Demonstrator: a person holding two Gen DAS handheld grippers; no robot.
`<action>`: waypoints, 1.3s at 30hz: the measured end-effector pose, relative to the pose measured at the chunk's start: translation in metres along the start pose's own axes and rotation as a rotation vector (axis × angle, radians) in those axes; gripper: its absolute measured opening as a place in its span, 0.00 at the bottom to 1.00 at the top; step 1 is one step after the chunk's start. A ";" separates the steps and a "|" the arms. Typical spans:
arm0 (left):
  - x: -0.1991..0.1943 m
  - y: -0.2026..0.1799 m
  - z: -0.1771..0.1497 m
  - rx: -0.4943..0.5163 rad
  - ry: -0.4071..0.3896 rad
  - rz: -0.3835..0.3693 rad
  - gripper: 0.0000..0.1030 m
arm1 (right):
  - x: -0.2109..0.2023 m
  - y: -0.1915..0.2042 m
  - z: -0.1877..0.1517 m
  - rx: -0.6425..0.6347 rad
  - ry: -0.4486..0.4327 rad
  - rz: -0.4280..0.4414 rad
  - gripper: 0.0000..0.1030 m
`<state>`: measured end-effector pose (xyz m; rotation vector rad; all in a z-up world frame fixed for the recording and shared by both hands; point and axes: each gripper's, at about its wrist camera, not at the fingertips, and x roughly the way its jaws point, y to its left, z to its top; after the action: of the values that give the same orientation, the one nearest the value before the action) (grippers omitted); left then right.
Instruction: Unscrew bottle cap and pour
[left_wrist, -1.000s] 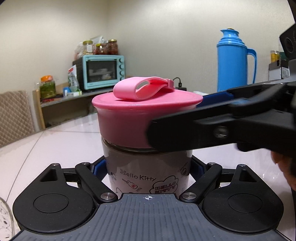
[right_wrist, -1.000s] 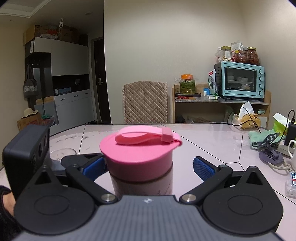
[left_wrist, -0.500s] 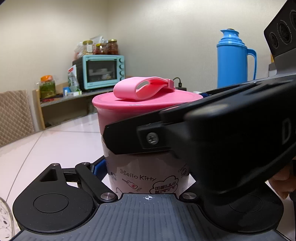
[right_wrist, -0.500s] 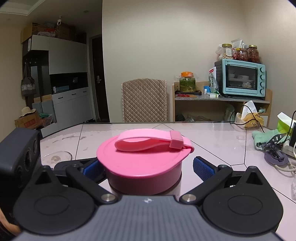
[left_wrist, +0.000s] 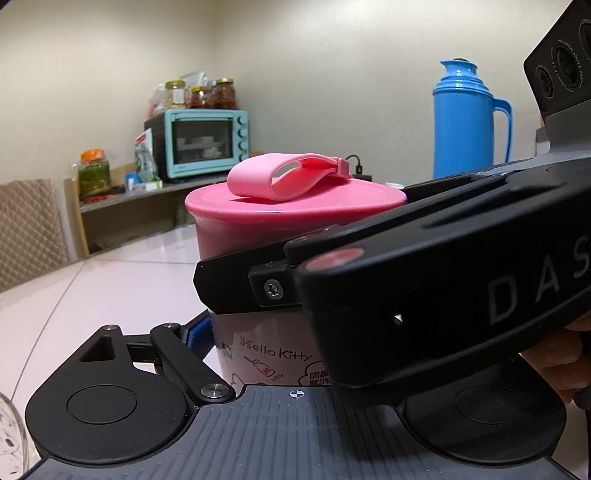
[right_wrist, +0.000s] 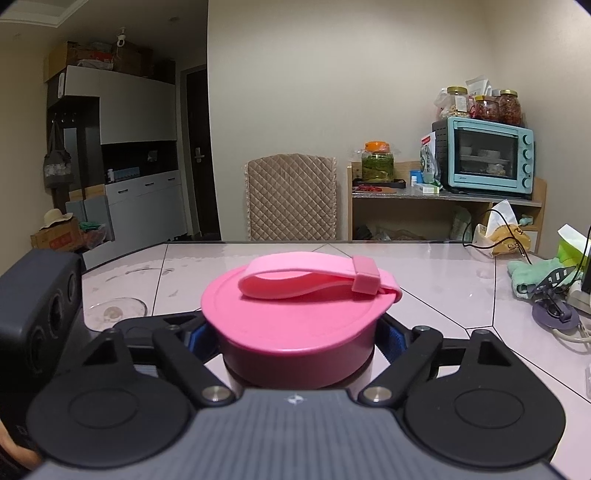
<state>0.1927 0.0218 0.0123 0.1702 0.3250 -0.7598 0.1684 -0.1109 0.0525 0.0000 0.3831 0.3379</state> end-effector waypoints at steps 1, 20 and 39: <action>0.000 0.000 0.000 0.000 0.000 0.000 0.87 | 0.000 0.000 0.000 -0.006 0.000 0.000 0.84; 0.002 0.000 0.000 0.002 0.001 0.003 0.87 | -0.002 -0.048 -0.003 -0.124 -0.007 0.347 0.83; 0.002 0.005 -0.001 0.002 0.002 0.002 0.87 | -0.032 -0.052 -0.003 -0.076 -0.035 0.342 0.93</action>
<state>0.1971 0.0242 0.0108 0.1726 0.3257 -0.7578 0.1564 -0.1702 0.0582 -0.0027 0.3352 0.6893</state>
